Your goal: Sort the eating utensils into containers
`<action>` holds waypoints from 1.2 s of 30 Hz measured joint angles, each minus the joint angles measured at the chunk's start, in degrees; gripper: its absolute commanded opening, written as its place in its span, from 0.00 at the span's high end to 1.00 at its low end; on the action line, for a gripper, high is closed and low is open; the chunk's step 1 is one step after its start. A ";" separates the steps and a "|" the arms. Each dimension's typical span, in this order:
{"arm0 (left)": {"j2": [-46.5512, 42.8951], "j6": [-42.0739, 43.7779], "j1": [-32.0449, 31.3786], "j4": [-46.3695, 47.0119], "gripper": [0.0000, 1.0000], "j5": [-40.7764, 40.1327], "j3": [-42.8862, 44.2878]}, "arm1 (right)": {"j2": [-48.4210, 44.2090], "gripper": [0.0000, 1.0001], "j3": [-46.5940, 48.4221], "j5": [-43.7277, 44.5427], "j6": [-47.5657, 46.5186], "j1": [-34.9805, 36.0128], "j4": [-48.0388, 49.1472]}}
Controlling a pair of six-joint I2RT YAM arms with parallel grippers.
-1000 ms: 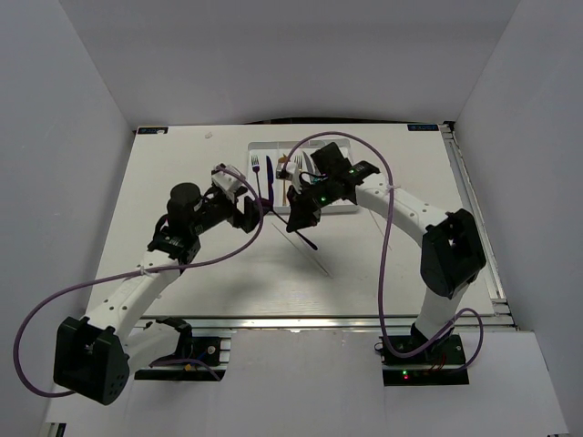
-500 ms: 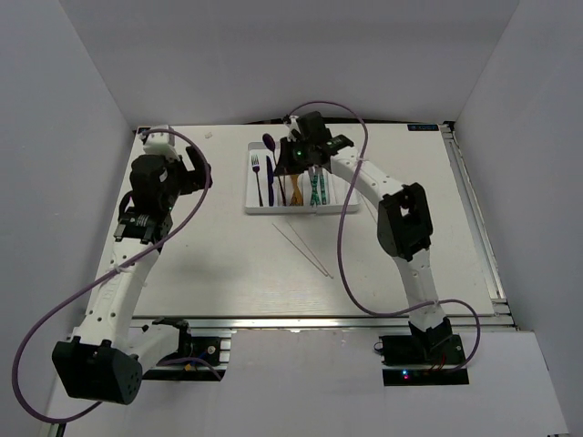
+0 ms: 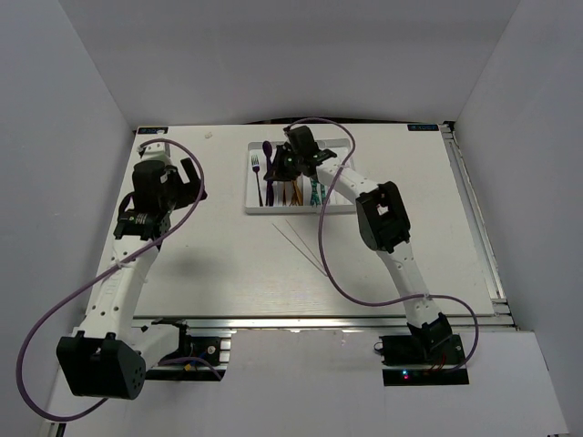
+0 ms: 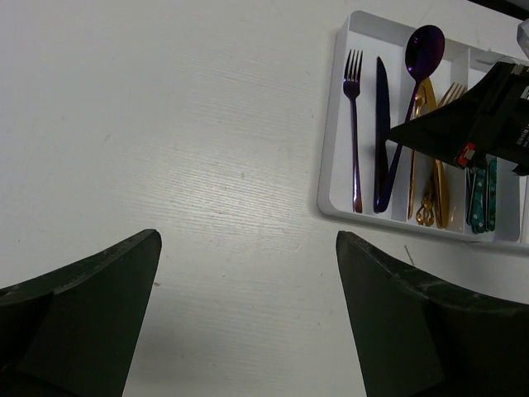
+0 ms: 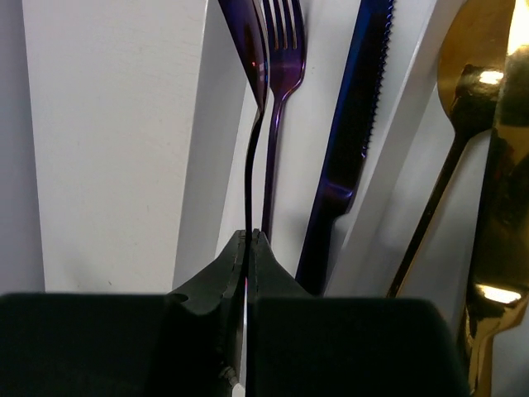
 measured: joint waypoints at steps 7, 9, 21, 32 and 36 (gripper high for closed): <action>0.59 -0.17 0.20 -0.33 0.02 -0.26 -0.33 | 1.92 0.58 -0.02 -2.12 0.46 0.04 2.73; 0.59 -0.17 0.24 -0.44 0.02 -0.33 -0.33 | 1.92 0.58 -0.02 -2.45 -0.13 0.09 3.32; -0.22 2.97 0.39 -0.44 0.02 -2.60 -0.35 | -18.78 0.71 -16.68 1.55 -17.44 0.74 0.02; -3.54 3.91 0.44 -1.49 0.02 -1.86 -2.27 | -56.98 0.74 -60.35 15.78 -38.53 1.81 -3.76; -4.55 3.43 0.55 -2.10 0.02 -2.47 -3.06 | -55.76 0.66 -70.31 19.78 -41.07 1.90 -7.82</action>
